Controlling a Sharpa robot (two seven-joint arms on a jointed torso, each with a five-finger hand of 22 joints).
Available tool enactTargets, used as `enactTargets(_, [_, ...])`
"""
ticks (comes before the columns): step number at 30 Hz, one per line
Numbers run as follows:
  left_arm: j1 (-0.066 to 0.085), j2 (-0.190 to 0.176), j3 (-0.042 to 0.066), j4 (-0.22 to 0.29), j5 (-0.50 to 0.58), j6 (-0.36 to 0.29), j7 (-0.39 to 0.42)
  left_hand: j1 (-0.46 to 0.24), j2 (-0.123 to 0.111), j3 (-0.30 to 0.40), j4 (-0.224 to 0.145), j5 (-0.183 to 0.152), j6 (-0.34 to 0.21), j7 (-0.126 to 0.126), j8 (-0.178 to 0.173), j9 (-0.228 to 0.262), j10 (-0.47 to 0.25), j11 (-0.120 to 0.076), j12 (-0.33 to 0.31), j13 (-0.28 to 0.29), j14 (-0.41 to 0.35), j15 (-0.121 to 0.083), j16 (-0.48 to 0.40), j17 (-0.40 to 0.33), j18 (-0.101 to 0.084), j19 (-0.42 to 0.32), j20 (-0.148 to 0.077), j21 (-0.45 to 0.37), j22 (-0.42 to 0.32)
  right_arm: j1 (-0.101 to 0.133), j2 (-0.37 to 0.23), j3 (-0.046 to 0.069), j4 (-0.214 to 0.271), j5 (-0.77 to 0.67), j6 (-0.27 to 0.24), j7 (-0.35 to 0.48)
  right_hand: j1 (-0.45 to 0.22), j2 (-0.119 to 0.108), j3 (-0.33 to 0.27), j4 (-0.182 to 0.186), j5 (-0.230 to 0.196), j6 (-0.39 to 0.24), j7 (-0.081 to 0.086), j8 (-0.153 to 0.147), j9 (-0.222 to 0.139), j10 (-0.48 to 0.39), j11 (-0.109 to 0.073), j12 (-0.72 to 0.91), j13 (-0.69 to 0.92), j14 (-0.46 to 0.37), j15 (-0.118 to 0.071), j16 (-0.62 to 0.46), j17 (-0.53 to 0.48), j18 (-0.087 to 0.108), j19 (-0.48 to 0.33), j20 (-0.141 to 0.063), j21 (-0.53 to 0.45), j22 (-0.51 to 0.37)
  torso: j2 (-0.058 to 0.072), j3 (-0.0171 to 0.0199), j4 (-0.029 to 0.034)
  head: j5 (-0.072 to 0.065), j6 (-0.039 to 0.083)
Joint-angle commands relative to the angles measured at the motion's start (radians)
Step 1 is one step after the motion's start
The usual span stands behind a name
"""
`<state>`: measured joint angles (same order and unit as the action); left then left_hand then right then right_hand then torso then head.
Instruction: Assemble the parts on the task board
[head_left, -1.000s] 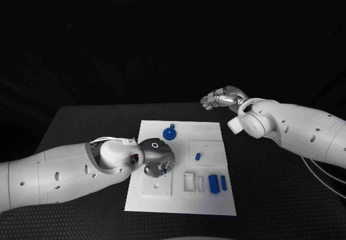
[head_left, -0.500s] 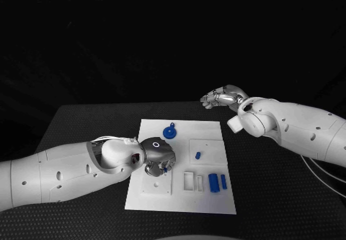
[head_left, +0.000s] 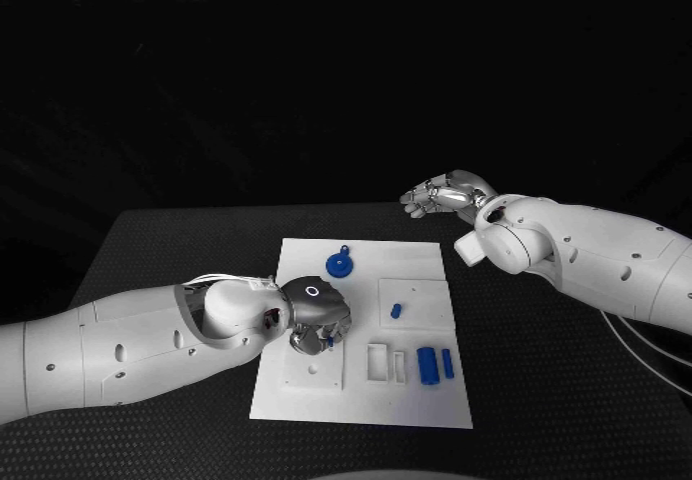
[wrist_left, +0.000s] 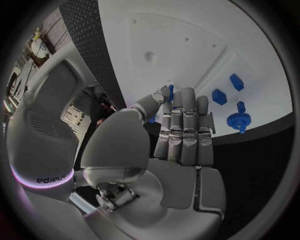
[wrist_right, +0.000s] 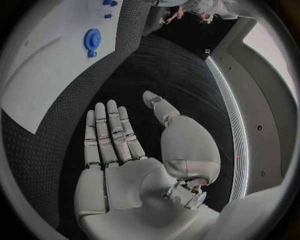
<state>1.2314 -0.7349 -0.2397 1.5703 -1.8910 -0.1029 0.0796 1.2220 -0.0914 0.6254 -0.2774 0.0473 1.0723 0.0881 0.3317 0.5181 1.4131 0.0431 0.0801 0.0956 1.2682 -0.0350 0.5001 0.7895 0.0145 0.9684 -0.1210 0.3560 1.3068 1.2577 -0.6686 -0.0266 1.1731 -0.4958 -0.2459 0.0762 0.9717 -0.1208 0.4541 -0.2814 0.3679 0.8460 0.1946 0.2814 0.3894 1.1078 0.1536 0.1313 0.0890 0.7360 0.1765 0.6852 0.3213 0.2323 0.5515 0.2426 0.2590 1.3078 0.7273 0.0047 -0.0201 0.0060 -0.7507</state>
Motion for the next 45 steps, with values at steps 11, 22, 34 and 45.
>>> enactTargets(11, [-0.006, 0.003, 0.000, 0.001, -0.006, 0.017, -0.002, 0.003, 0.004, 0.001, 0.003, 0.003, 0.005, 0.002, 0.002, 0.001, 0.008, 0.002, 0.001, 0.001, 0.005, -0.003, -0.001, 0.002, -0.015, -0.002, -0.001, -0.006, 0.002, 0.000, 0.004, 0.001, 0.000, 0.003, 0.017, 0.003, 0.001, 0.007, -0.001, -0.001, 0.002, 0.003, -0.004, 0.006, -0.001, 0.005, -0.005, 0.007, -0.002, -0.001, -0.003, 0.004, -0.002, -0.002, 0.006, 0.003, -0.005, 0.020, 0.000, -0.0002, 0.0004, 0.000, -0.001])
enactTargets(22, [-0.007, 0.004, 0.000, -0.001, -0.006, 0.023, 0.002, 0.002, 0.004, 0.002, 0.004, 0.003, 0.005, 0.002, 0.001, 0.001, 0.008, 0.002, 0.001, 0.001, 0.005, -0.003, -0.001, 0.003, -0.015, -0.002, -0.001, -0.006, 0.004, 0.000, 0.005, 0.001, 0.000, 0.004, 0.018, 0.003, 0.001, 0.008, 0.000, -0.001, 0.001, 0.003, -0.004, 0.007, -0.002, 0.005, -0.005, 0.008, -0.002, -0.001, -0.003, 0.004, -0.003, -0.001, 0.006, 0.004, -0.005, 0.020, 0.000, 0.0000, -0.0001, -0.001, -0.001])
enactTargets(34, [-0.008, 0.007, 0.001, -0.002, -0.006, 0.024, -0.003, 0.002, 0.004, 0.002, 0.004, 0.003, 0.004, 0.002, 0.001, 0.001, 0.009, 0.002, 0.000, 0.001, 0.005, -0.003, -0.002, 0.003, -0.015, -0.002, 0.000, -0.006, 0.005, 0.000, 0.007, 0.001, 0.001, 0.004, 0.021, 0.002, 0.001, 0.009, 0.000, -0.002, 0.001, 0.003, -0.005, 0.007, -0.002, 0.005, -0.005, 0.008, -0.003, -0.001, -0.003, 0.004, -0.003, -0.001, 0.006, 0.004, -0.005, 0.020, 0.001, -0.0004, -0.0010, -0.003, -0.002])
enactTargets(45, [-0.008, 0.007, 0.001, -0.005, -0.008, 0.029, -0.004, 0.002, 0.004, 0.002, 0.004, 0.003, 0.005, 0.002, 0.001, 0.001, 0.009, 0.002, 0.000, 0.001, 0.005, -0.003, -0.002, 0.004, -0.015, -0.003, 0.000, -0.006, 0.006, 0.000, 0.007, 0.001, 0.004, 0.004, 0.021, 0.001, 0.002, 0.009, 0.000, -0.002, 0.000, 0.003, -0.005, 0.007, -0.002, 0.005, -0.005, 0.008, -0.003, -0.001, -0.003, 0.004, -0.003, -0.001, 0.006, 0.004, -0.005, 0.020, 0.000, 0.0005, 0.0004, -0.005, -0.004])
